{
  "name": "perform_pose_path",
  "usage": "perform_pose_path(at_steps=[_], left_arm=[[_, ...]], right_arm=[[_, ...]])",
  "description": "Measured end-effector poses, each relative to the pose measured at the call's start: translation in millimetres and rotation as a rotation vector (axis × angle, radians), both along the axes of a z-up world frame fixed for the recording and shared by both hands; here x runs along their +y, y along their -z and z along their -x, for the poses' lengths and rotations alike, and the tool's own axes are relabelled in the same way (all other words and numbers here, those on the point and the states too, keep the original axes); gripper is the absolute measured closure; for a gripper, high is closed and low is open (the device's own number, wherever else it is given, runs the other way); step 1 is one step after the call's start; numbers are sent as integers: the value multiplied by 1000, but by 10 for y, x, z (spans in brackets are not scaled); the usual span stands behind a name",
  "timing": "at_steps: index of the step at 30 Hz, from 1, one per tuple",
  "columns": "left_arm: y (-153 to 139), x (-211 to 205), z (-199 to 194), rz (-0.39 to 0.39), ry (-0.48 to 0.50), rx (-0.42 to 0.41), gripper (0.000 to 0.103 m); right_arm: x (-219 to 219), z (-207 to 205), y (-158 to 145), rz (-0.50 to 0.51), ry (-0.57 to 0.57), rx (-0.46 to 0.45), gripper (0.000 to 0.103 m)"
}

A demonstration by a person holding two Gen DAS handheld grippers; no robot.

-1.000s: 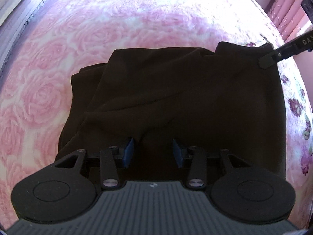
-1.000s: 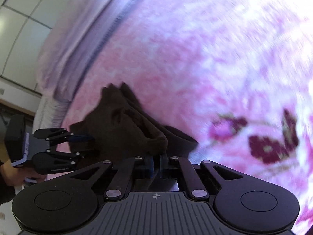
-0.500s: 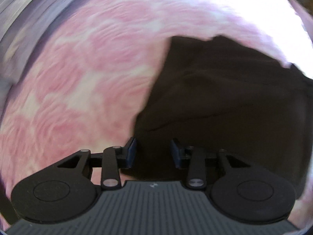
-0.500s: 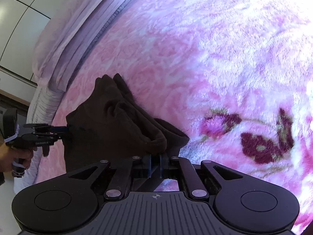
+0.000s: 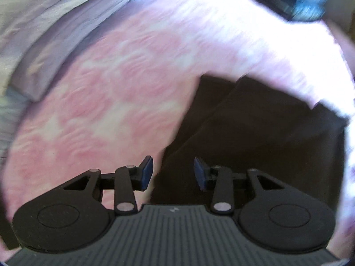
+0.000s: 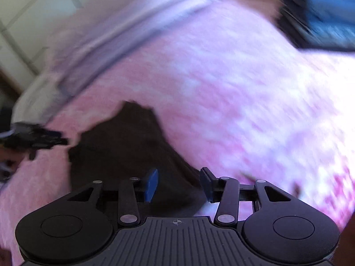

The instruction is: Fold clothes

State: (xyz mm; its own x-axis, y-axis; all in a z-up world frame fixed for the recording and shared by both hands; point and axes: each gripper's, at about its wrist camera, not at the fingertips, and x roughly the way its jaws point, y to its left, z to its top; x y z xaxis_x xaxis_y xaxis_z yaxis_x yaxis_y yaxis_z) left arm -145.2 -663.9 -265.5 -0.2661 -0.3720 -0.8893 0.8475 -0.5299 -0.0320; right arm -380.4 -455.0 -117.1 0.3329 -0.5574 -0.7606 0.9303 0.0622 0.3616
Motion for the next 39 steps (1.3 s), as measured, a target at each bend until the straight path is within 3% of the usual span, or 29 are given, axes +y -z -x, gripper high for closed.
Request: perform_pose_path(at_steps=[2, 4, 7, 10, 18, 22, 24, 27, 29, 33, 39], left_arm=[[114, -52, 155, -29, 35, 31, 67], [341, -128, 328, -59, 71, 8, 68], [619, -222, 424, -69, 80, -24, 68], [618, -240, 415, -74, 75, -21, 68], [523, -256, 385, -93, 70, -28, 71], [357, -68, 291, -81, 55, -55, 71], [263, 78, 215, -74, 46, -70, 71], [243, 318, 111, -88, 49, -68, 70], [327, 385, 63, -99, 36, -68, 70], [505, 448, -12, -116, 4, -72, 64], [280, 582, 14, -70, 39, -119, 67]], right_arm=[[-129, -170, 94, 7, -75, -30, 57], [-268, -294, 273, -13, -113, -54, 57], [-428, -332, 590, -50, -110, -30, 57], [-500, -241, 803, -52, -91, -48, 63], [-341, -12, 790, -96, -78, -19, 67], [-189, -3, 557, -119, -56, 32, 66], [-109, -53, 414, -108, -51, 7, 66], [9, -315, 314, -75, -134, -32, 66], [47, -514, 438, -98, -213, -49, 66], [110, -774, 873, -235, -294, -15, 66], [181, -842, 613, -186, -344, 42, 66]])
